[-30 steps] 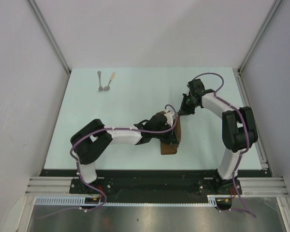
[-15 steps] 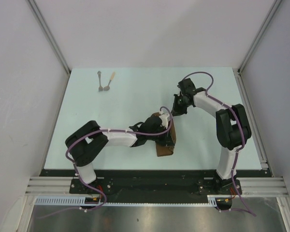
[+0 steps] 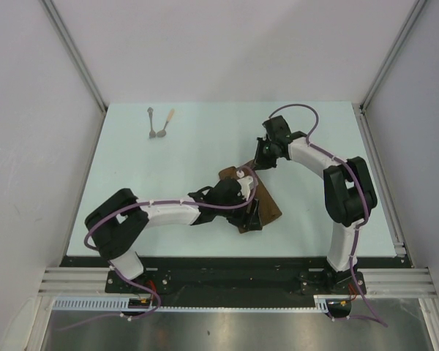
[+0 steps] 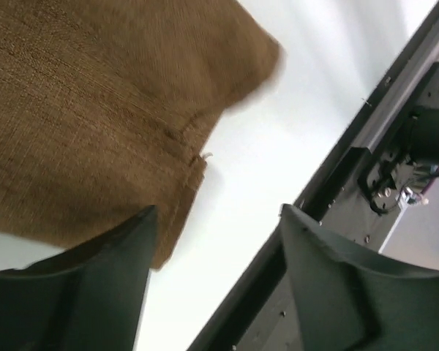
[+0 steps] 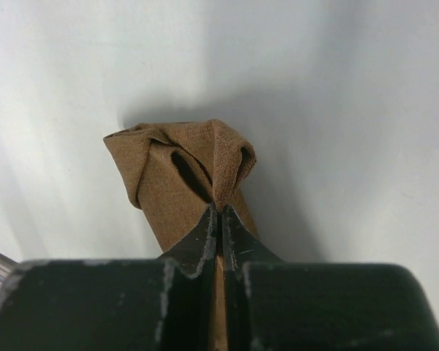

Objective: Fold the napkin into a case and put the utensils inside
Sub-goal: Fold the 2/3-rectangle-folded napkin at the center of the board.

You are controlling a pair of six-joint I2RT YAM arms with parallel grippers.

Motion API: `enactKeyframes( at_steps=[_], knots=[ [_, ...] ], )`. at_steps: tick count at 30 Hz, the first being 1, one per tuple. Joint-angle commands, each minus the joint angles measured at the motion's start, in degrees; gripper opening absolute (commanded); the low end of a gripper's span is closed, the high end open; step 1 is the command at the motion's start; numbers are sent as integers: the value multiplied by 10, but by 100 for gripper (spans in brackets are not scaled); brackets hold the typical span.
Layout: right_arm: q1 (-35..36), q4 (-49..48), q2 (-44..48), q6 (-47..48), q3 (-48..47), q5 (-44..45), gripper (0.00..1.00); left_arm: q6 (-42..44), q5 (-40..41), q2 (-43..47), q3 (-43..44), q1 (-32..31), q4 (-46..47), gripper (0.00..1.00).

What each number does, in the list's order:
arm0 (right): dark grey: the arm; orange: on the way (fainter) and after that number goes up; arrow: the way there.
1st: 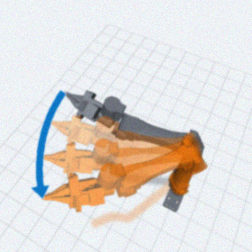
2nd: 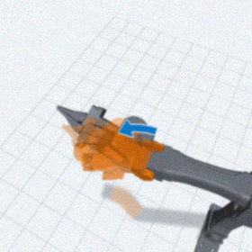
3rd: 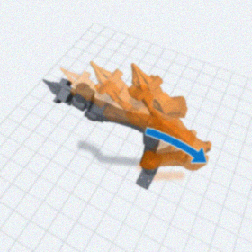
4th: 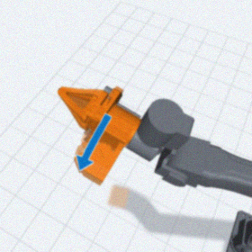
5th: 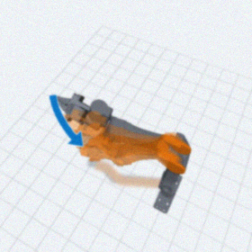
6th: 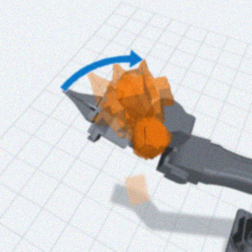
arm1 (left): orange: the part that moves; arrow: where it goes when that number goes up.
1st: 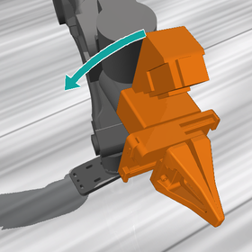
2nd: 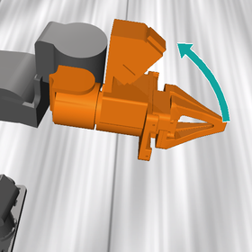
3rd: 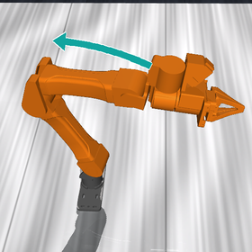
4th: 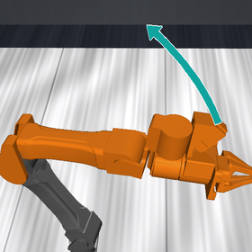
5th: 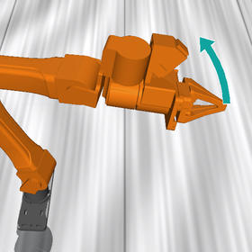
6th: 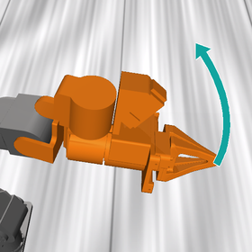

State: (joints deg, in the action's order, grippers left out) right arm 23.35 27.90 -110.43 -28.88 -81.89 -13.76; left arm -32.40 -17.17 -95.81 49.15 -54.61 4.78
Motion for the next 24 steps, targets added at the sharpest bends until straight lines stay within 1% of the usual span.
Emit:
enactKeyframes(
  at_steps=[1, 3, 4, 6, 7, 9, 10, 13, 14, 15, 19, 21, 24],
  knots=[
    [6, -25, -1, -5, -19, 8, 0, 31, -22, 75, 8, 13, -28, 78],
    [7, -26, -1, -3, -19, 8, 0, 25, -28, 109, 4, 27, -33, 77],
    [9, -26, -2, -3, -19, 8, 0, 14, -28, 119, 0, 47, -36, 72],
    [8, -26, -4, -2, -18, 5, 0, -1, -24, 132, 5, 74, -61, 68],
    [8, -27, -5, -2, -17, 5, 0, -14, -16, 129, 11, 107, -71, 60],
    [8, -28, -5, -1, -13, 3, 0, -31, 2, 108, 29, 142, -110, 50],
    [10, -29, -5, 0, -10, 3, 0, -48, -12, 98, 33, 177, -114, 43],
    [10, -39, -4, 1, -3, 2, 0, -81, -17, 56, 49, 226, -87, 33],
    [11, -39, -5, 1, -4, 1, 0, -86, -16, 44, 58, 231, -78, 31],
    [12, -39, -6, 1, -3, 1, 0, -86, -19, 21, 85, 237, -79, 28],
    [16, -39, -7, 8, -2, 2, 0, -77, 22, -29, 149, 252, -114, 22],
    [19, -38, -9, 8, -1, 0, 0, -69, 36, -47, 175, 256, -107, 18],
    [21, -43, -9, 10, 0, 0, 0, -54, 32, -96, 222, 260, -110, 15]
  ],
)
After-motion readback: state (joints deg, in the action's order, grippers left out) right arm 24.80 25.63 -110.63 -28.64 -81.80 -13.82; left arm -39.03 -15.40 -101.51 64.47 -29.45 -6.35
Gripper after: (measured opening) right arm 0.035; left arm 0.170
